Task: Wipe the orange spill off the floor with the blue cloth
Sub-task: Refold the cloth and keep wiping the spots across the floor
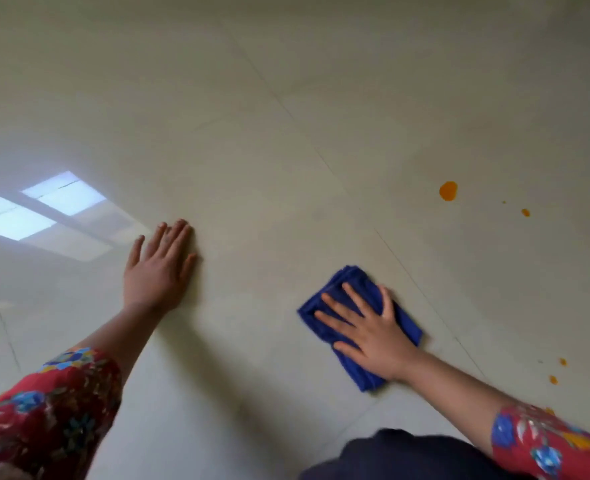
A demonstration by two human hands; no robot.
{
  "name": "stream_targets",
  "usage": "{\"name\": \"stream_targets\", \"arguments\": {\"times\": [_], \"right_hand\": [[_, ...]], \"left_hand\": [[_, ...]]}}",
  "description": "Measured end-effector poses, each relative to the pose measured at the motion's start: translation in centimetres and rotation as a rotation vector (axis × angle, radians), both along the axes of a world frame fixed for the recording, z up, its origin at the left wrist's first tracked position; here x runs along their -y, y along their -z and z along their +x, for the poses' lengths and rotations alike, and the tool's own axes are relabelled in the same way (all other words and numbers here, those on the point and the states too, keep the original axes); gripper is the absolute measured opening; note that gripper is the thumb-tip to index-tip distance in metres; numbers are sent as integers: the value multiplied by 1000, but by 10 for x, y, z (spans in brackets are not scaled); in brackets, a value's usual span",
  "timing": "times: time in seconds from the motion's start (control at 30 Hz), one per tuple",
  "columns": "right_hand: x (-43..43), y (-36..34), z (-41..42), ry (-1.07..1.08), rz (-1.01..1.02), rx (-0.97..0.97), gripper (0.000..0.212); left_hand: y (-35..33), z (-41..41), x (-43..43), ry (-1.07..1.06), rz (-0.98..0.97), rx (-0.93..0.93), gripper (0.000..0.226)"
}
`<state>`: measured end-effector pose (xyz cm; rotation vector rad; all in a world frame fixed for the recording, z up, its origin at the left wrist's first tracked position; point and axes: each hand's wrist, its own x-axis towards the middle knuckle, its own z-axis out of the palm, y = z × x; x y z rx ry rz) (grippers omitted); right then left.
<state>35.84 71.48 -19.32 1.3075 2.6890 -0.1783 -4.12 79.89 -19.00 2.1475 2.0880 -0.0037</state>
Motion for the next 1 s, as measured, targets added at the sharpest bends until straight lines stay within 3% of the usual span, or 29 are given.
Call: {"name": "stream_targets", "arguments": {"times": [0.07, 0.13, 0.23, 0.43, 0.5, 0.6, 0.67, 0.7, 0.87, 0.93, 1.0], "right_hand": [[-8, 0, 46, 65, 32, 10, 55], [-37, 1, 68, 262, 50, 41, 54], [-60, 0, 48, 544, 38, -55, 56], [71, 3, 70, 221, -12, -148, 52], [57, 5, 99, 286, 22, -163, 51], [-6, 7, 111, 618, 60, -177, 50], [-33, 4, 96, 777, 77, -248, 51], [-35, 5, 86, 752, 62, -263, 52], [1, 10, 98, 219, 13, -233, 48], [-16, 12, 127, 345, 24, -203, 49], [-35, 8, 148, 662, 41, -231, 50]], "left_hand": [[-6, 21, 2, -90, -22, -18, 60], [-12, 58, 6, -131, -54, 39, 59], [-18, 128, 18, -6, -100, 162, 61], [-36, 236, 33, 256, -206, 237, 66], [-37, 249, 37, 303, -238, 231, 69], [-36, 256, 34, 317, -272, 204, 71], [-39, 256, 23, 347, -293, 148, 66], [-43, 255, 19, 368, -308, 98, 64], [-67, 258, -14, 577, -294, -209, 65], [-78, 263, -29, 669, -309, -302, 66], [-88, 275, -43, 765, -307, -400, 66]]}}
